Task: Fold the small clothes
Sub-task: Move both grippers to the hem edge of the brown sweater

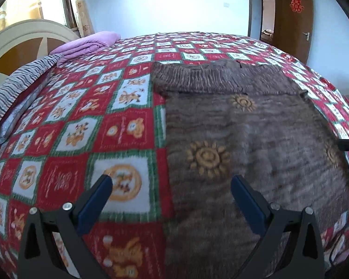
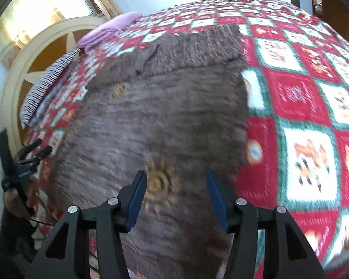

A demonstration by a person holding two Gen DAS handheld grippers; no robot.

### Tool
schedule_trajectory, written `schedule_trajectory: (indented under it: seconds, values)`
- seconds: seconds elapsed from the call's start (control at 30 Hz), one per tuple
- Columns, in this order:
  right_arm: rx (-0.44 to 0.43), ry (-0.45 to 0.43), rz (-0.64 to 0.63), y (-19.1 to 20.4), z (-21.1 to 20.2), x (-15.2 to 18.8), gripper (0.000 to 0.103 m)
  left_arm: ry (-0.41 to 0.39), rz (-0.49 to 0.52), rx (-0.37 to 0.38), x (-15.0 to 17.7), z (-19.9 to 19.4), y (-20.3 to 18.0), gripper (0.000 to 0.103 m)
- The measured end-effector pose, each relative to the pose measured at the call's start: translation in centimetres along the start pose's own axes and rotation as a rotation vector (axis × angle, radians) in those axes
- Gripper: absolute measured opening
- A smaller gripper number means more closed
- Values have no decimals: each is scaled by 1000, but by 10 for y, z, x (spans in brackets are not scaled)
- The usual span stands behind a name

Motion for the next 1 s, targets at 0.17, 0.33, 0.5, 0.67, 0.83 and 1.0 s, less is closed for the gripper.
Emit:
schedule_trajectory:
  seconds: [0.17, 0.33, 0.5, 0.67, 0.83, 1.0]
  values:
    - [39, 8, 9, 0, -8, 28, 55, 22, -18, 4, 16, -8, 7, 103]
    - [86, 18, -34, 11, -11, 47, 55, 45, -23, -1, 34, -13, 12, 103]
    - [85, 32, -41, 19, -16, 61, 55, 110, -54, 59, 55, -15, 11, 88]
    - [104, 45, -37, 18, -21, 80, 55, 172, -73, 128, 72, -16, 3, 81]
    - [109, 28, -24, 13, -26, 93, 55, 160, -82, 113, 79, -15, -1, 61]
    - [127, 21, -33, 14, -26, 95, 55, 158, -60, 191, 80, -23, -12, 10]
Point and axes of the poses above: each gripper's, at about its wrist camera, not at the fingertips, and z roughly the way its jaws point, y to its left, x to its underside, the point moved 4 cm from there along z, roughly the way its jaws point, and after that the axes turned 5 degrees about -z, right-handed, at the moved point
